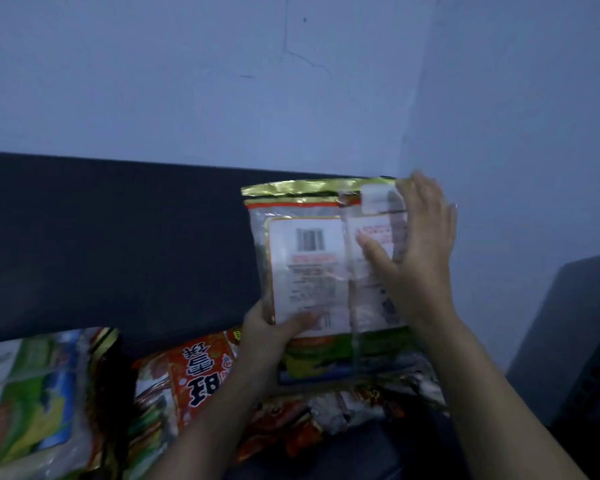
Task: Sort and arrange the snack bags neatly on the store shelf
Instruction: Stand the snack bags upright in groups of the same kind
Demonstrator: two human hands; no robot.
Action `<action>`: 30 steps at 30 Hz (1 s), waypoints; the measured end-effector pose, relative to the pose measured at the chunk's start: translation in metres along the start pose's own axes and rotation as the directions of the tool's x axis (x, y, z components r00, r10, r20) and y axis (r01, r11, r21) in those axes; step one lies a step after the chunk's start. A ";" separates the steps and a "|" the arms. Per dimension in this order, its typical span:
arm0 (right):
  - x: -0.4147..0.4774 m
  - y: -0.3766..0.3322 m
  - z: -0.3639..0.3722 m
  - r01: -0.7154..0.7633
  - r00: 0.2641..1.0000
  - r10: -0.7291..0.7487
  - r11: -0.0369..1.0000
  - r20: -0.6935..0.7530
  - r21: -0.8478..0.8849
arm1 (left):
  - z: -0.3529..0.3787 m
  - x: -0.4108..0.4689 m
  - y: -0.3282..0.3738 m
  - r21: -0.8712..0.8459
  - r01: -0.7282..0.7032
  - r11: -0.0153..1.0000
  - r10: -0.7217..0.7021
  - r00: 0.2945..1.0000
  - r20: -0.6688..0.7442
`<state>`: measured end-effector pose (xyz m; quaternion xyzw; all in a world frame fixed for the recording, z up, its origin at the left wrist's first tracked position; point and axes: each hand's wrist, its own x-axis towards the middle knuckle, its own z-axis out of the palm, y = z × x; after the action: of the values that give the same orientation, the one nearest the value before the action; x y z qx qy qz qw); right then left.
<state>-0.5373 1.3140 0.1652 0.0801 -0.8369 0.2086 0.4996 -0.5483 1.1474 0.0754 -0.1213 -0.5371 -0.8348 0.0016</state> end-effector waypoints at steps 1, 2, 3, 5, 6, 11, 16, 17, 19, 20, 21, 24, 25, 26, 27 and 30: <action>-0.005 -0.006 0.007 -0.104 0.992 0.099 0.993 0.076 0.056 | -0.012 -0.002 0.013 -0.067 0.016 0.998 -0.018 0.999 -0.031; -0.011 -0.015 0.010 -0.272 0.950 0.235 0.946 0.206 0.176 | -0.022 -0.003 0.025 -0.113 0.021 0.993 -0.027 0.998 -0.051; -0.017 -0.027 0.015 -0.470 0.857 0.336 0.820 0.391 0.325 | -0.037 -0.006 0.038 -0.110 0.009 0.994 -0.019 0.996 -0.084; -0.030 -0.042 0.028 -0.777 0.598 0.277 0.433 0.752 0.458 | -0.061 -0.014 0.060 -0.031 -0.019 0.999 0.014 0.990 -0.141; -0.037 -0.049 0.039 -0.840 0.520 0.221 0.306 0.825 0.447 | -0.075 -0.019 0.071 0.014 -0.034 0.999 0.035 0.985 -0.170; -0.064 -0.106 0.092 -0.859 0.511 0.088 0.097 0.855 0.503 | -0.141 -0.046 0.111 0.144 -0.044 0.989 0.093 0.929 -0.358; -0.072 -0.182 0.143 -0.865 0.477 -0.048 0.155 0.878 0.478 | -0.214 -0.091 0.152 0.419 -0.108 0.902 0.283 0.879 -0.383; -0.073 -0.198 0.152 -0.862 0.471 -0.069 0.175 0.879 0.476 | -0.230 -0.101 0.157 0.496 -0.095 0.863 0.310 0.875 -0.372; -0.079 -0.230 0.165 -0.803 0.506 -0.103 0.306 0.857 0.511 | -0.259 -0.118 0.158 0.726 0.035 0.687 0.353 0.857 -0.375; -0.084 -0.242 0.173 -0.732 0.546 -0.106 0.422 0.831 0.535 | -0.273 -0.122 0.152 0.788 0.140 0.600 0.343 0.845 -0.411; -0.090 -0.252 0.181 -0.639 0.586 -0.117 0.542 0.802 0.546 | -0.281 -0.127 0.145 0.800 0.224 0.557 0.311 0.837 -0.451; -0.108 -0.266 0.211 -0.351 0.609 -0.216 0.789 0.763 0.504 | -0.293 -0.132 0.124 0.810 0.210 0.547 0.275 0.869 -0.411; -0.108 -0.266 0.219 -0.324 0.569 -0.222 0.824 0.792 0.464 | -0.296 -0.132 0.121 0.811 0.211 0.546 0.278 0.867 -0.413; -0.104 -0.263 0.227 -0.316 0.523 -0.226 0.844 0.822 0.433 | -0.295 -0.131 0.119 0.803 0.217 0.555 0.273 0.864 -0.422; -0.097 -0.260 0.232 -0.309 0.477 -0.234 0.858 0.847 0.411 | -0.291 -0.130 0.119 0.774 0.251 0.581 0.237 0.858 -0.457; -0.073 -0.264 0.239 -0.178 0.401 -0.312 0.896 0.861 0.408 | -0.278 -0.134 0.108 0.705 0.348 0.618 0.169 0.817 -0.552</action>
<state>-0.6025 0.9684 0.0738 0.3256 -0.8972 0.2915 -0.0631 -0.4595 0.8354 0.0360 0.1748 -0.8238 -0.5116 0.1702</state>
